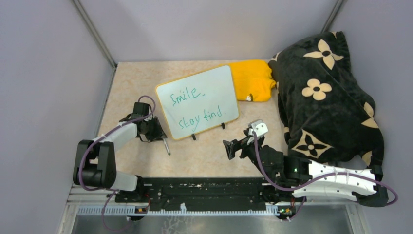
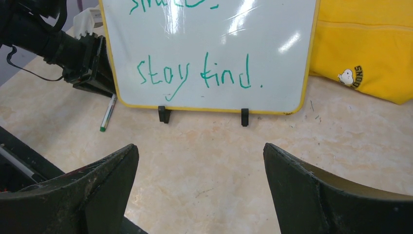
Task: Write a sentence on the whiteboard
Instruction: Place the whiteboard marker at the center of the board, then reset both arms
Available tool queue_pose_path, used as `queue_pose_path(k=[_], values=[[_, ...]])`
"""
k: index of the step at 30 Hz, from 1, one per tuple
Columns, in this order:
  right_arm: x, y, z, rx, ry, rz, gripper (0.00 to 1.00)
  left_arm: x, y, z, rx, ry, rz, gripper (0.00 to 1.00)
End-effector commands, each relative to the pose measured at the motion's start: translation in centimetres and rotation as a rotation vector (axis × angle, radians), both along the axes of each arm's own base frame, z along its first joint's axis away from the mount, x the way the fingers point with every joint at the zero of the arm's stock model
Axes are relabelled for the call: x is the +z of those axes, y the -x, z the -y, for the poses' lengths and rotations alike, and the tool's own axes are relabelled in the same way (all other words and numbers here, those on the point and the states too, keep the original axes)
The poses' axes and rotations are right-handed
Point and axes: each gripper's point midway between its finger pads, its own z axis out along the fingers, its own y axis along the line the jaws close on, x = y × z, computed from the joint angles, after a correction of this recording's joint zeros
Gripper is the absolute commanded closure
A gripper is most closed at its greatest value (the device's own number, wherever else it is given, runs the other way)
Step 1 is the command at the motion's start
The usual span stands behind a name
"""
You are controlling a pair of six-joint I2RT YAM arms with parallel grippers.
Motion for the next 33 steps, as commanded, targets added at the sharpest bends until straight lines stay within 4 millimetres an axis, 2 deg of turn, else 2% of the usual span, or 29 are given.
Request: queue_pose_path(k=[1,10,20,23,27,30,33], values=[[1.7,-0.2,0.0,-0.016,-0.039,0.012,0.04,0.6,-0.1,0.1,-0.002,0.000,0.027,0.62],[1.6,-0.2,0.1,-0.020,-0.039,0.007,0.04,1.2,-0.3,-0.2,0.010,-0.016,0.047,0.59],[1.9,-0.2,0.3,-0.024,-0.023,0.009,0.03,3.2,-0.6,-1.6,0.057,-0.079,0.115,0.43],[2.5,-0.5,0.5,-0.042,0.004,0.026,0.01,4.9,-0.6,-2.5,0.091,-0.109,0.169,0.41],[3.8,-1.2,0.0,-0.073,0.032,0.062,0.01,8.3,-0.8,-3.7,0.134,-0.150,0.286,0.38],[4.8,-2.5,-0.1,-0.184,0.042,0.082,0.01,10.6,-1.1,-4.4,0.161,-0.173,0.364,0.34],[5.1,-3.7,-0.3,-0.315,0.066,0.087,0.01,11.5,-0.9,-5.8,0.258,-0.208,0.377,0.17]])
